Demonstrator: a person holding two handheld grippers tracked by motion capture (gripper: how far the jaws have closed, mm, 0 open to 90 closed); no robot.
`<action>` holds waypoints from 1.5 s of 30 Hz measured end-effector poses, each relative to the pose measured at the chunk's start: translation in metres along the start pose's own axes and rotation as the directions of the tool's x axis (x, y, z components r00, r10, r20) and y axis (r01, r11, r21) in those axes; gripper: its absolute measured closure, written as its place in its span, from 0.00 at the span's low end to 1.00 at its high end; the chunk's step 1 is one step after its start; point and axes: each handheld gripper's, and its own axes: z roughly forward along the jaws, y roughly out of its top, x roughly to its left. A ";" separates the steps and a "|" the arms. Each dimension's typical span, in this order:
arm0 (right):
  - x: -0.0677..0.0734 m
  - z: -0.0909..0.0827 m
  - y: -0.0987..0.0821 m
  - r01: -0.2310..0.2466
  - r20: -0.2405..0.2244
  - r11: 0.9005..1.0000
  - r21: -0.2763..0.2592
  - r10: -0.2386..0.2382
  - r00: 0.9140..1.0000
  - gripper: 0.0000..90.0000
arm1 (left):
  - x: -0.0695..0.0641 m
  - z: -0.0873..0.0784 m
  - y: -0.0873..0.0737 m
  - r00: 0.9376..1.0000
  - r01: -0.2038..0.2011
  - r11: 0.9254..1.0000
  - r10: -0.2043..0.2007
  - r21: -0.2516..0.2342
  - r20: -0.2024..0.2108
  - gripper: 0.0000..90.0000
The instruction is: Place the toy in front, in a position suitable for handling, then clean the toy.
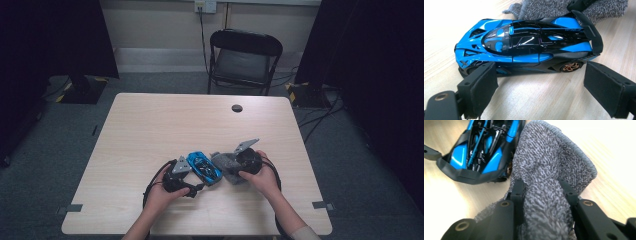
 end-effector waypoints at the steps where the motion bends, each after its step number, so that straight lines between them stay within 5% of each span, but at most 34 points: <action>1: -0.001 -0.002 0.000 -0.001 0.006 1.000 0.001 0.001 1.000 0.72 | 0.000 0.000 0.000 1.000 0.000 1.000 0.000 0.000 0.000 0.13; 8: -0.014 -0.007 0.004 -0.044 0.033 0.999 -0.026 0.045 0.998 0.72 | 0.000 0.000 0.000 1.000 0.009 1.000 -0.009 0.000 0.001 0.12; 16: -0.019 0.009 0.026 -0.061 0.026 0.997 -0.048 0.062 0.998 0.72 | 0.001 0.000 0.000 1.000 0.010 1.000 -0.010 -0.001 0.008 0.12; 26: -0.011 0.035 0.050 -0.010 0.004 0.999 -0.031 0.010 1.000 0.72 | 0.001 0.000 0.000 1.000 0.013 1.000 -0.013 -0.002 0.008 0.12; 31: -0.008 0.041 0.052 0.012 -0.008 0.999 -0.034 -0.012 1.000 0.72 | 0.002 0.000 0.000 1.000 0.017 1.000 -0.017 -0.006 0.010 0.12; 45: -0.009 0.024 0.033 0.028 -0.017 0.999 -0.021 -0.028 0.999 0.72 | 0.001 0.000 0.000 1.000 0.006 1.000 -0.006 0.001 0.001 0.12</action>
